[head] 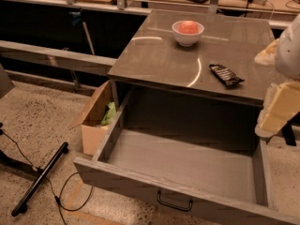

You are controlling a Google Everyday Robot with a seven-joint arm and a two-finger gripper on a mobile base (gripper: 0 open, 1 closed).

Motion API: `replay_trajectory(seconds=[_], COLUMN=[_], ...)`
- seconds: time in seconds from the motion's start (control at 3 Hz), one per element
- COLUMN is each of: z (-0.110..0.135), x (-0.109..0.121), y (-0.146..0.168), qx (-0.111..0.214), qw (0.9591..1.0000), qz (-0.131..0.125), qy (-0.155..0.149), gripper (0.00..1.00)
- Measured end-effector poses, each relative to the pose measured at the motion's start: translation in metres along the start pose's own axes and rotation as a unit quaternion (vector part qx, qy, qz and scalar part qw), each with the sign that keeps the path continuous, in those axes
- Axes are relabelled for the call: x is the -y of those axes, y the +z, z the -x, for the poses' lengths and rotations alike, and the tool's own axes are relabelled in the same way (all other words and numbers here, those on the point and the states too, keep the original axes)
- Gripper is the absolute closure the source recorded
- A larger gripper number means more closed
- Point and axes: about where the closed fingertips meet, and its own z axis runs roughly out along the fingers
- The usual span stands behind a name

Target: Close top drawer

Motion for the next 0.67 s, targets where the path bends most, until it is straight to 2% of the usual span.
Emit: replay_trajectory(seconds=[0.33, 0.67], z=[-0.013, -0.028], x=[-0.019, -0.041], y=[0.01, 0.022], qx=[0.004, 0.005], qw=[0.9998, 0.9999], qz=[-0.012, -0.011], qy=[0.012, 0.01], gripper=[0.26, 0.49])
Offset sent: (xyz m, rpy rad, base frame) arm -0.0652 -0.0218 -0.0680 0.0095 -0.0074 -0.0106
